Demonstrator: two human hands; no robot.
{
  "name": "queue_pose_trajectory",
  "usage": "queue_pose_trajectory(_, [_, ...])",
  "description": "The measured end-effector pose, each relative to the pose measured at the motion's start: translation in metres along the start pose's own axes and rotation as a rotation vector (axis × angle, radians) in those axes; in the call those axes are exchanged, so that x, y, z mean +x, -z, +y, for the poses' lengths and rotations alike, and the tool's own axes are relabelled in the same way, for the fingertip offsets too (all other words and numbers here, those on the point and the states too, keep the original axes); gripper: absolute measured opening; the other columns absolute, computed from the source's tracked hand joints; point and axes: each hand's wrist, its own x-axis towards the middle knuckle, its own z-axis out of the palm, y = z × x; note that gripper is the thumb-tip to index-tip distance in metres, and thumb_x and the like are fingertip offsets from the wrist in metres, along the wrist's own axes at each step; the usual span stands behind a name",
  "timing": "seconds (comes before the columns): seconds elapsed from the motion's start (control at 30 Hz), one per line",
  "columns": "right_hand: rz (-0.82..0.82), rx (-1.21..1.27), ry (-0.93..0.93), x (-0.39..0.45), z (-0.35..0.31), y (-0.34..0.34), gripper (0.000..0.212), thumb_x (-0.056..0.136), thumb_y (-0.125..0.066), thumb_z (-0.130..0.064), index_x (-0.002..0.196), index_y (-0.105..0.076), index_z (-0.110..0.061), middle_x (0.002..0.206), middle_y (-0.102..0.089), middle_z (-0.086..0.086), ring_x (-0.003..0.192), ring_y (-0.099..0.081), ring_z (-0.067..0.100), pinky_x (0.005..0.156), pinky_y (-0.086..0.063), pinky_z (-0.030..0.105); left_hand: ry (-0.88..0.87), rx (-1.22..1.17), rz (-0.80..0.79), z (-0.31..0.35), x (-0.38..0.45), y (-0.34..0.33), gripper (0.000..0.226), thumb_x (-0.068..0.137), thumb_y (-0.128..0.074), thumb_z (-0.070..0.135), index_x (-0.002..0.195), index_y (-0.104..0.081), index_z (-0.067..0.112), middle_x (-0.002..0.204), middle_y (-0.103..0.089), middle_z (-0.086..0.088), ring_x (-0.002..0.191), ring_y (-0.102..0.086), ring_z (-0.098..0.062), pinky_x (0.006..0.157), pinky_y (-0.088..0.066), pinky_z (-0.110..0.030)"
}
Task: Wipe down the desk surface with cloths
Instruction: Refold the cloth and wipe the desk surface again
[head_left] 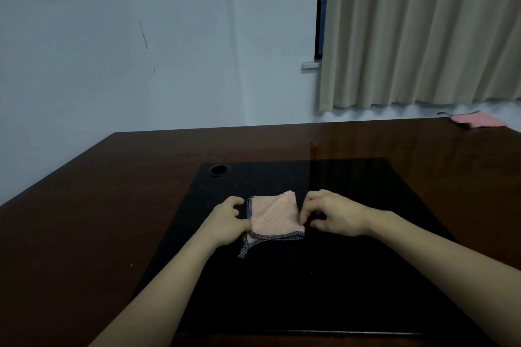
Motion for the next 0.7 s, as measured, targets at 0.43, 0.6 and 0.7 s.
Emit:
queue_pose_trajectory(0.43, [0.024,-0.091,-0.207,0.036,-0.033,-0.029,0.052,0.102,-0.049,-0.048,0.148,-0.046,-0.022,0.155,-0.038,-0.001,0.141,-0.038,0.025,0.115,-0.035,0.045,-0.297,0.524,0.137,0.005,0.006,-0.007,0.029,0.105,-0.044,0.041,0.126,-0.064,0.041,0.131,-0.062,0.020,0.127,-0.053,-0.012,0.101,-0.041,-0.045])
queue_pose_trajectory(0.6, [-0.038,-0.140,-0.273,0.025,-0.029,-0.032,0.067,0.104,-0.040,-0.056,0.160,-0.026,-0.021,0.169,-0.016,-0.004,0.155,-0.013,0.016,0.126,-0.007,0.048,-0.256,0.672,-0.011,0.002,0.019,-0.013,0.040,0.108,-0.031,0.043,0.146,-0.045,0.043,0.156,-0.040,0.020,0.152,-0.021,-0.019,0.112,-0.021,-0.049])
queue_pose_trajectory(0.7, [-0.046,-0.131,-0.308,0.024,-0.026,-0.023,0.065,0.102,-0.046,-0.057,0.154,-0.038,-0.019,0.167,-0.025,-0.004,0.155,-0.014,0.017,0.126,-0.007,0.049,-0.272,0.740,-0.052,0.003,0.027,-0.013,0.049,0.108,-0.030,0.044,0.157,-0.026,0.042,0.165,-0.016,0.023,0.156,-0.007,-0.020,0.116,-0.014,-0.050])
